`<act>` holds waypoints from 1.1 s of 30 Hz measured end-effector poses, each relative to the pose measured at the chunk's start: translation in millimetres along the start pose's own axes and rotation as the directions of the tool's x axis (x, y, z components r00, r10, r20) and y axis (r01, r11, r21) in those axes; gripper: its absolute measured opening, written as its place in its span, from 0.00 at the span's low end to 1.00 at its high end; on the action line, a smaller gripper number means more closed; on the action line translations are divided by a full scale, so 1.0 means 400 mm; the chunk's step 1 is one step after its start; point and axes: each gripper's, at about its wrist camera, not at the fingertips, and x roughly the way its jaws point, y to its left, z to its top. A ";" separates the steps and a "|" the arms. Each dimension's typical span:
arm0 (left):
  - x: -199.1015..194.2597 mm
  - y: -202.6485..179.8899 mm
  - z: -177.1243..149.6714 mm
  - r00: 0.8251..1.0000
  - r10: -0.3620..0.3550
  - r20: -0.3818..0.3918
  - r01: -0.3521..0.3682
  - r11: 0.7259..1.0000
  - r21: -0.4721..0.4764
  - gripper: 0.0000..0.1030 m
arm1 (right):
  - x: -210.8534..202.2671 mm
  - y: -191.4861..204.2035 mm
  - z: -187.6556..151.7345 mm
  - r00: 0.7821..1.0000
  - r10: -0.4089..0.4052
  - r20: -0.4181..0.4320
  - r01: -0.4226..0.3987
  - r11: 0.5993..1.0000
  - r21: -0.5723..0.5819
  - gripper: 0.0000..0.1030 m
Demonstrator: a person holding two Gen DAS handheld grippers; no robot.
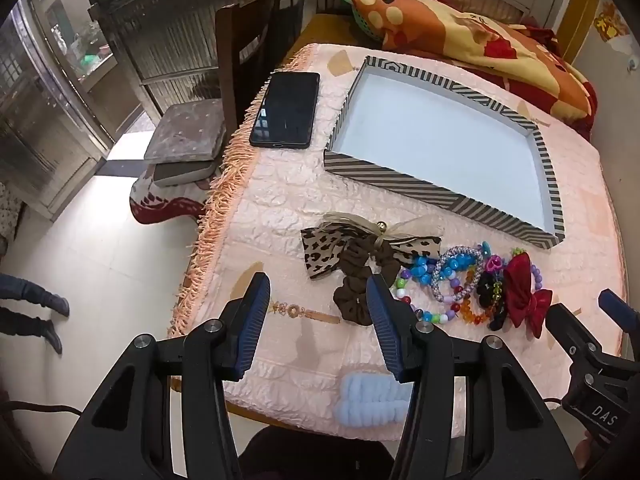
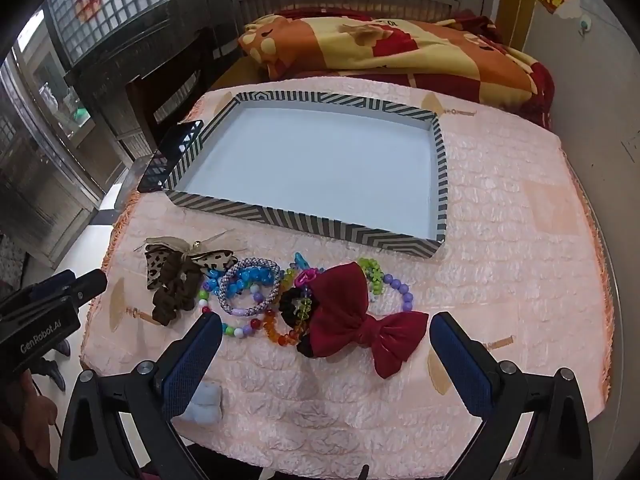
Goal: Organize jewelry
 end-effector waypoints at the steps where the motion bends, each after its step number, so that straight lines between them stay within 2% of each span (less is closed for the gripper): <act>1: -0.001 0.000 -0.003 1.000 0.002 0.003 -0.002 1.000 -0.002 0.48 | 0.000 0.001 0.001 1.000 0.000 0.001 0.000 1.000 -0.003 1.00; 8: 0.011 -0.002 -0.015 1.000 0.015 -0.016 -0.015 1.000 0.000 0.48 | 0.009 0.010 0.000 1.000 -0.019 -0.006 0.019 1.000 -0.018 1.00; 21: 0.019 -0.003 -0.007 1.000 -0.003 -0.024 0.003 1.000 0.018 0.48 | 0.010 -0.007 0.006 1.000 0.025 -0.007 -0.025 0.997 0.069 1.00; 24: 0.016 -0.002 -0.005 1.000 -0.002 -0.015 0.003 1.000 0.023 0.48 | 0.011 -0.008 0.006 1.000 0.004 -0.007 -0.004 0.998 0.070 1.00; 33: 0.017 0.000 -0.007 1.000 -0.011 -0.020 0.012 0.999 0.031 0.48 | 0.009 0.001 0.007 1.000 0.017 0.012 -0.018 0.997 0.073 1.00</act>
